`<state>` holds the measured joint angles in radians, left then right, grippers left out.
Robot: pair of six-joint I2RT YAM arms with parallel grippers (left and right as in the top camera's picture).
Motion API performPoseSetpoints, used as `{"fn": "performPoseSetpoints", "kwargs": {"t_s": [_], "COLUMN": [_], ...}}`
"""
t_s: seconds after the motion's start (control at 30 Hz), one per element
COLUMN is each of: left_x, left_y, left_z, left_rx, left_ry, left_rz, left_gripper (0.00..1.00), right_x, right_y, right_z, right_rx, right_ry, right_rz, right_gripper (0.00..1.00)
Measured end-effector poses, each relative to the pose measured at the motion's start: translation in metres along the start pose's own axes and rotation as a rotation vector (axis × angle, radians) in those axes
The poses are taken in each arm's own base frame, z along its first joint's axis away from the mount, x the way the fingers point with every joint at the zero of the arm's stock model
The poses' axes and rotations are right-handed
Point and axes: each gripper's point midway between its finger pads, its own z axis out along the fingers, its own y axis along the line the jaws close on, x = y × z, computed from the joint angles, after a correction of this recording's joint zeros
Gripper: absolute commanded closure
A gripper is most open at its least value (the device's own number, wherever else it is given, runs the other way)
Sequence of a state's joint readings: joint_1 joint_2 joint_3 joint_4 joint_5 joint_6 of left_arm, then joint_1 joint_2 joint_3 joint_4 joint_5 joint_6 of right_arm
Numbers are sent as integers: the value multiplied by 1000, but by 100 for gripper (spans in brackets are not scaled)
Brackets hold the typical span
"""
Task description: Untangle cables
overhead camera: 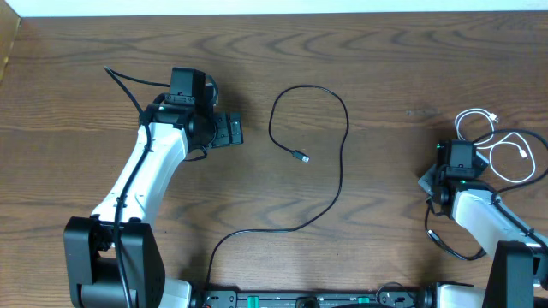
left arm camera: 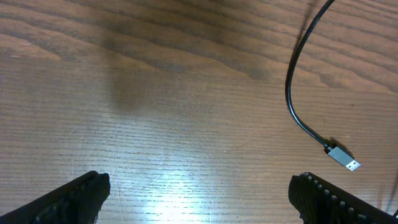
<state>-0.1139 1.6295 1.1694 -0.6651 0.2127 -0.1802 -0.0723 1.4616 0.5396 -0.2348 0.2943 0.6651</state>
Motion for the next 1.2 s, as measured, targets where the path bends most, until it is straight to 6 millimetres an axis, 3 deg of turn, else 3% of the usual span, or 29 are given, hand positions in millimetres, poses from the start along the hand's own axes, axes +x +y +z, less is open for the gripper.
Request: {"fn": "performPoseSetpoints", "kwargs": {"t_s": [0.13,0.3,0.57,0.8,1.13,1.2], "left_x": [0,0,0,0,0,0], "left_y": [0,0,0,0,0,0], "left_z": [0,0,0,0,0,0], "left_rx": [0,0,0,0,0,0], "left_ry": [0,0,0,0,0,0], "left_rz": [0,0,0,0,0,0], "left_gripper": [2,2,2,2,2,2], "right_x": [-21,-41,-77,-65,-49,-48], "right_y": [3,9,47,90,63,59], "right_z": [9,24,48,42,26,16], "right_rx": [-34,-51,-182,-416,-388,-389], "right_ry": [-66,-144,-262,-171,-55,-52], "right_rz": [88,141,182,63,23,20], "right_gripper": [99,99,99,99,98,88]}}
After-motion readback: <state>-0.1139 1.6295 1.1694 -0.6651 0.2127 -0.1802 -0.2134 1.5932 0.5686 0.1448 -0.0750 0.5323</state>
